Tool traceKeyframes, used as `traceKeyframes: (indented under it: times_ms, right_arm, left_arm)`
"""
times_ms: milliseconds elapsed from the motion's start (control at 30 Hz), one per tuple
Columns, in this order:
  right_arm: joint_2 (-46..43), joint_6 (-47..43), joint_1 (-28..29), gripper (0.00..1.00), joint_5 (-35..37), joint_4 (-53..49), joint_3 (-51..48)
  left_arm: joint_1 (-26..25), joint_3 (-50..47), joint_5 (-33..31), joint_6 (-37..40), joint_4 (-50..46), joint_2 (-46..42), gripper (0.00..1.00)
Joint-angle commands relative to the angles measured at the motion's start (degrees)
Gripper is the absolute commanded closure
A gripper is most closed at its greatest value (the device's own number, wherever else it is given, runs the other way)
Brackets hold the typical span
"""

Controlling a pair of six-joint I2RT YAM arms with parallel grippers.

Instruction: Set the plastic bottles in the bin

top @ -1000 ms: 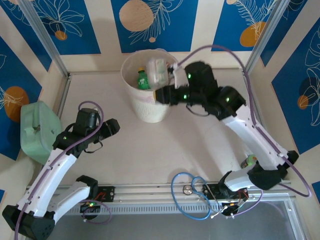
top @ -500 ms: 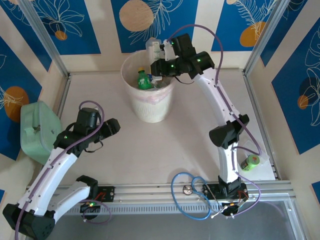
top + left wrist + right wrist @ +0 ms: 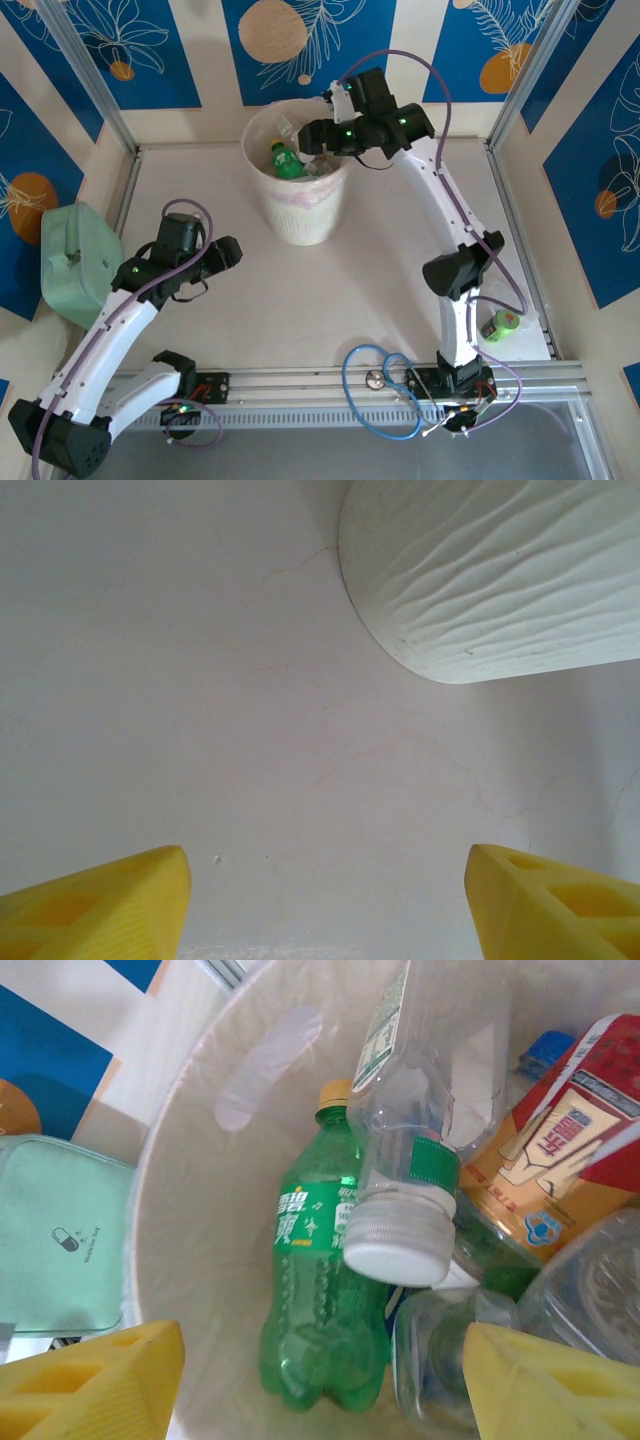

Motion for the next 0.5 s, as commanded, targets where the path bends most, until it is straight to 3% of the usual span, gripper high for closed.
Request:
traceKeyframes:
  times_ms: [0, 100, 233, 400, 467]
  right_arm:
    - [-9.0, -0.2, 0.4, 0.26, 1.8, 1.9, -3.6]
    - [-17.9, 1.0, 0.9, 0.26, 7.2, 5.3, -14.0]
    - [-35.2, 1.9, 3.1, 0.21, 19.7, 14.2, -38.7]
    - [-55.0, 5.8, 1.8, 0.05, 35.1, 20.5, -69.1]
    - [-61.8, 12.7, -0.2, 0.15, 40.7, 20.1, -80.9]
  left_arm:
    - [0.8, 2.5, -0.2, 1.5, 0.1, 0.1, 0.27]
    - [0.9, 4.2, -0.9, 2.7, -0.7, 0.2, 0.27]
    - [1.0, 7.3, -5.1, 6.3, -1.0, 0.1, 0.2]
    - [1.0, 6.8, -19.6, 11.3, 2.5, -0.6, 0.0]
    - [1.1, 4.9, -25.2, 14.9, 6.5, 0.0, 0.0]
